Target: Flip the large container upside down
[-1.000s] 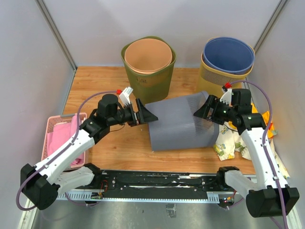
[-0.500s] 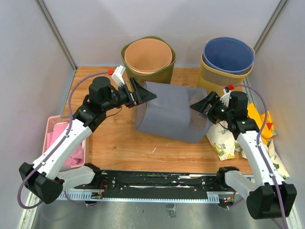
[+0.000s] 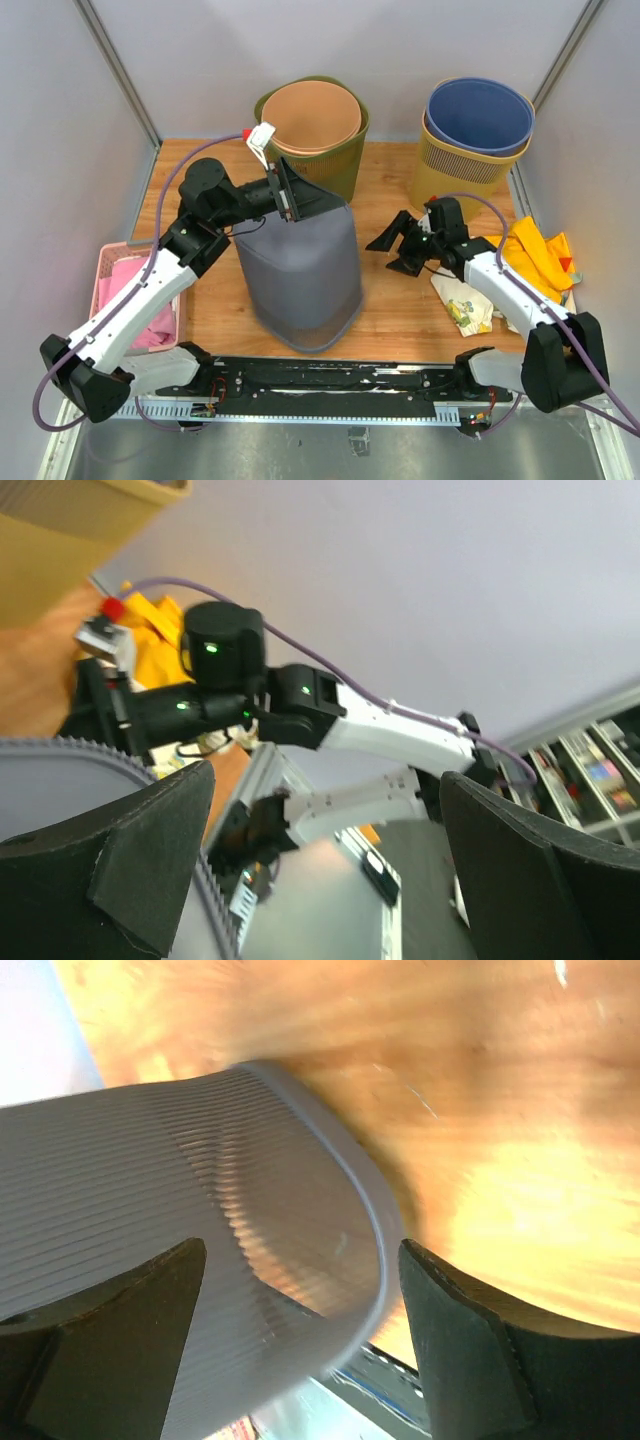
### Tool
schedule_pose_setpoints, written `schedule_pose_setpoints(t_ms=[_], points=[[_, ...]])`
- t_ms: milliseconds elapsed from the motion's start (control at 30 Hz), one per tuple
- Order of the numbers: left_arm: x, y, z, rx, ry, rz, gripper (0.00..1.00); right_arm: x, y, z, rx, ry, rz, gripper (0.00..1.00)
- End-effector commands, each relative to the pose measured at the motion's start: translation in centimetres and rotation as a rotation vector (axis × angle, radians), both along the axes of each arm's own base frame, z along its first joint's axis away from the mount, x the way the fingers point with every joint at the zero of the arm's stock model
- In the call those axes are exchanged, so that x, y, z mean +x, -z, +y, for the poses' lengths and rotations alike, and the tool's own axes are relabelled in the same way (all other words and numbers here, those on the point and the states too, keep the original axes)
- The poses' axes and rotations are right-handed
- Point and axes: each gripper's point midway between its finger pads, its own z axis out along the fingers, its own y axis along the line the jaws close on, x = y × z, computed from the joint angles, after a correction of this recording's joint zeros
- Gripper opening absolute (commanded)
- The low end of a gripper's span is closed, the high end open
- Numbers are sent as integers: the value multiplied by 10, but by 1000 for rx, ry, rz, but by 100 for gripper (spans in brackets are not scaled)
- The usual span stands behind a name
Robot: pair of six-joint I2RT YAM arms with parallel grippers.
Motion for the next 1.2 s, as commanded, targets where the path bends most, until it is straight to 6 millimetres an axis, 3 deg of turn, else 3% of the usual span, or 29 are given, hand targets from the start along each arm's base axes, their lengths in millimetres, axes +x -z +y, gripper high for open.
schedule_pose_setpoints(t_ms=[0,133,300,467,567,633,733,800,833,933,1067,1167], points=[[-27,5,-13,-20,176,22,99,-26,31,-10,-117,-36,85,79],[-24,12,-16,-19,182,37,99,-30,39,-13,-141,-39,99,79],[-21,6,-15,37,159,-9,99,-29,26,-22,-208,-67,44,80],[-10,-12,-3,159,50,-104,99,-34,-6,-44,-355,-122,-50,80],[-11,-23,12,232,-17,-175,99,-39,-38,-56,-426,-173,-166,80],[-15,-27,23,274,-57,-220,99,-50,-55,-58,-432,-225,-259,80],[-24,-36,41,302,-110,-282,99,-68,-62,-52,-385,-297,-366,79],[-34,-42,52,307,-134,-318,99,-77,-58,-44,-321,-322,-405,78],[-38,-44,64,321,-180,-329,99,-87,-52,-24,-208,-361,-417,78],[-40,-41,75,333,-226,-315,99,-95,-41,10,-150,-406,-436,78],[-43,-36,76,324,-225,-286,99,-91,-38,71,-112,-442,-529,78],[-45,-35,76,321,-217,-281,99,-70,-48,117,-114,-449,-586,78]])
